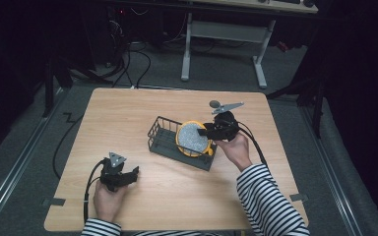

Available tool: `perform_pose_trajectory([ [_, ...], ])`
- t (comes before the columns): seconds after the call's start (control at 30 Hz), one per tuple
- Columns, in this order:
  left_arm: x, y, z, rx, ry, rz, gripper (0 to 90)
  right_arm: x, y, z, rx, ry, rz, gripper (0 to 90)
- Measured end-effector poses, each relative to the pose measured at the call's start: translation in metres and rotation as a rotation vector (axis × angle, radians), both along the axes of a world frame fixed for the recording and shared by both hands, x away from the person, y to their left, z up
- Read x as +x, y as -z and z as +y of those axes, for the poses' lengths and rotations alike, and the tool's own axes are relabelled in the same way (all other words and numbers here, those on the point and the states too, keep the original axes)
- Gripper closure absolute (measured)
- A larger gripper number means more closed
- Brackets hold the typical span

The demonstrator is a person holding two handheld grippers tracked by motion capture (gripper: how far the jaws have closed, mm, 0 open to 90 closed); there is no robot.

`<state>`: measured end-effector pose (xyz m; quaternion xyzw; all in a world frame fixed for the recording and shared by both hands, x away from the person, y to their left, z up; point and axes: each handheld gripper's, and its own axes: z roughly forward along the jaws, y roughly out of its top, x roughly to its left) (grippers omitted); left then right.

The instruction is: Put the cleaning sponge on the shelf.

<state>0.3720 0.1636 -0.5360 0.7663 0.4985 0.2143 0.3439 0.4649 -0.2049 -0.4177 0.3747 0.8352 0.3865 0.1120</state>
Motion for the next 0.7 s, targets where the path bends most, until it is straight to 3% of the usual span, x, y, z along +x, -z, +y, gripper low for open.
perform_pose_trajectory([
  [0.07, 0.0, 0.0, 0.0, 0.0, 0.0, 0.0, 29.3, -0.001, -0.003, -0.003, 0.017, 0.009, -0.01, 48.9],
  [0.17, 0.0, 0.0, 0.0, 0.0, 0.0, 0.0, 29.3, -0.005, -0.012, -0.01, 0.041, 0.03, -0.031, 44.2],
  [0.27, 0.0, 0.0, 0.0, 0.0, 0.0, 0.0, 29.3, -0.011, -0.021, -0.021, 0.063, 0.06, -0.066, 44.7],
  [0.3, 0.0, 0.0, 0.0, 0.0, 0.0, 0.0, 29.3, -0.016, -0.025, -0.032, 0.091, 0.083, -0.078, 46.3],
  [0.7, 0.0, 0.0, 0.0, 0.0, 0.0, 0.0, 29.3, -0.044, -0.035, -0.083, 0.123, 0.179, -0.11, 51.0],
])
